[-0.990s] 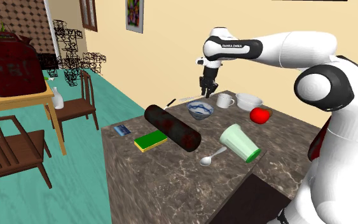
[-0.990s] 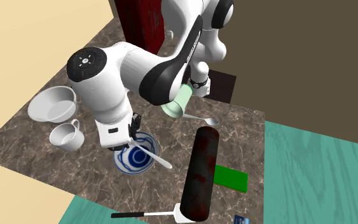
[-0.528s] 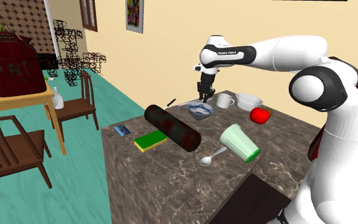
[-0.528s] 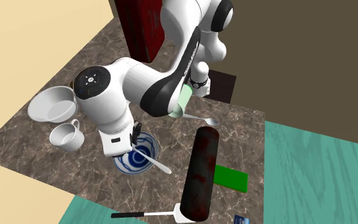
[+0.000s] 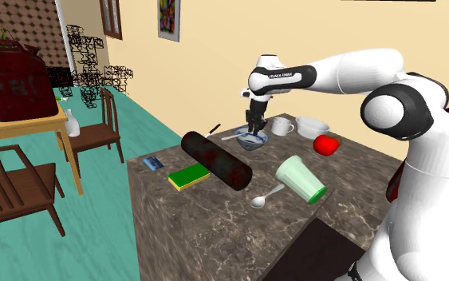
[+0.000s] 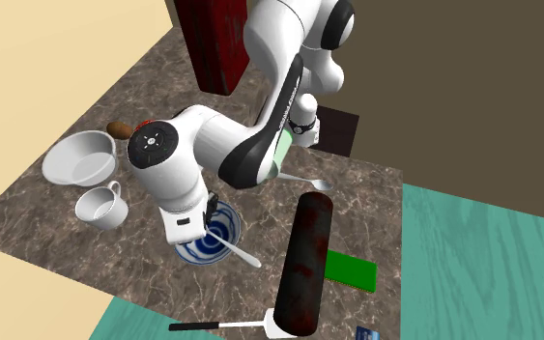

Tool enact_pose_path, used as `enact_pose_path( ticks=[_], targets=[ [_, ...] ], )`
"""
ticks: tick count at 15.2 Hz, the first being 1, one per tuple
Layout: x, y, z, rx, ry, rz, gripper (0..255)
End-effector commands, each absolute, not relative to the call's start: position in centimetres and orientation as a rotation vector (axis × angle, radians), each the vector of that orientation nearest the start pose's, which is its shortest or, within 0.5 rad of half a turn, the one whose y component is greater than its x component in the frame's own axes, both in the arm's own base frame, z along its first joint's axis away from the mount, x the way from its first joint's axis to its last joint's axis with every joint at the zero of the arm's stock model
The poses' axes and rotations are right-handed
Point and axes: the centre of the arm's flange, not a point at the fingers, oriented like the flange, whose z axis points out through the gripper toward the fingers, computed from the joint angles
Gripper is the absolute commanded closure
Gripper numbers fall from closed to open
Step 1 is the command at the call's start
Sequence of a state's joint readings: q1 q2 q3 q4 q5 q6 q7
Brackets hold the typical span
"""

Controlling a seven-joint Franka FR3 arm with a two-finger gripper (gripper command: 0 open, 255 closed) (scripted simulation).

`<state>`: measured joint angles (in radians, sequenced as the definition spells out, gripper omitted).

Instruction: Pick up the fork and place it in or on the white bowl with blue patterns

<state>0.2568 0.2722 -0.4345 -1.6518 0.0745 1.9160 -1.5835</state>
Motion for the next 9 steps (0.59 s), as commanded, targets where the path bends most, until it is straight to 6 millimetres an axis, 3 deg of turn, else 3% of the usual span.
enact_pose_path(
  ticks=[1,6,7,9],
  targets=[
    [63.24,-8.38,46.38,-2.438,-2.046,0.034,255],
    [63.24,-8.38,46.38,-2.438,-2.046,0.034,255],
    [63.24,-8.38,46.38,-2.438,-2.046,0.034,0],
    [63.24,-8.38,46.38,-2.438,-2.046,0.034,0]
  ],
)
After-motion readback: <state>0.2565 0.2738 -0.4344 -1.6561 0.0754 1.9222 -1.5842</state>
